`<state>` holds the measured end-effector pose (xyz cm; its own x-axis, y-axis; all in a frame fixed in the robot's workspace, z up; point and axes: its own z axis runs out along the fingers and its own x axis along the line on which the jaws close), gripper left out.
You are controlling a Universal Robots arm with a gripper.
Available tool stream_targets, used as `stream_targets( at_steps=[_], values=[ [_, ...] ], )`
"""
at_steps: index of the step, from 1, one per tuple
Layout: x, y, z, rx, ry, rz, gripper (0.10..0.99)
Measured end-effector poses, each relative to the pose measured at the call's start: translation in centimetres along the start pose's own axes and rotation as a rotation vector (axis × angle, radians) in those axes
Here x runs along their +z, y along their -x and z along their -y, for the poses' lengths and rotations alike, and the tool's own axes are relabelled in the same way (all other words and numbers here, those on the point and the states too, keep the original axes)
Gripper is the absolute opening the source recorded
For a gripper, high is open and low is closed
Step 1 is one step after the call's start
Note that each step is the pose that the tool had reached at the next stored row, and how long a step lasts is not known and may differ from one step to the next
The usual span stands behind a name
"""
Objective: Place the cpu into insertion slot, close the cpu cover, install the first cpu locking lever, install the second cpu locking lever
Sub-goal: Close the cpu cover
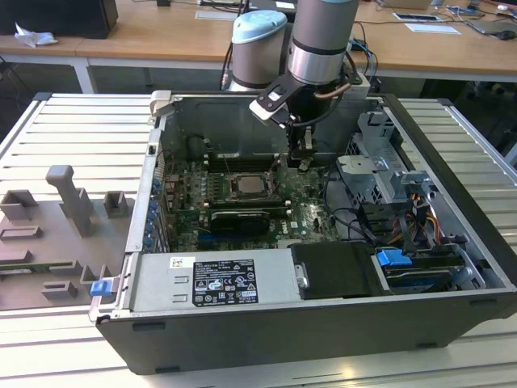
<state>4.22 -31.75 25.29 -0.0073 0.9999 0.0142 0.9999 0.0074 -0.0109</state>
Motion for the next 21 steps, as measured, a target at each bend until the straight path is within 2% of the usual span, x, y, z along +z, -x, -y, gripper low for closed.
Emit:
stream_targets(
  at_steps=[2,4,5,8,10,14,18,21],
  values=[
    [0.00,0.00,0.46,0.000,0.000,0.0000,0.106],
    [0.02,-0.01,1.31,0.000,0.001,0.0000,0.106],
    [0.02,-0.02,2.19,0.000,0.004,0.0000,0.106],
    [0.08,-0.03,3.96,0.000,0.008,-0.0001,0.106],
    [0.43,-0.05,4.74,0.000,0.010,0.0003,0.106],
    [1.14,-0.07,5.47,0.000,0.010,0.0003,0.106],
    [1.41,-0.07,6.24,-0.001,0.011,0.0003,0.106],
    [1.63,-0.07,6.53,-0.003,0.014,0.0006,0.106]
  ],
)
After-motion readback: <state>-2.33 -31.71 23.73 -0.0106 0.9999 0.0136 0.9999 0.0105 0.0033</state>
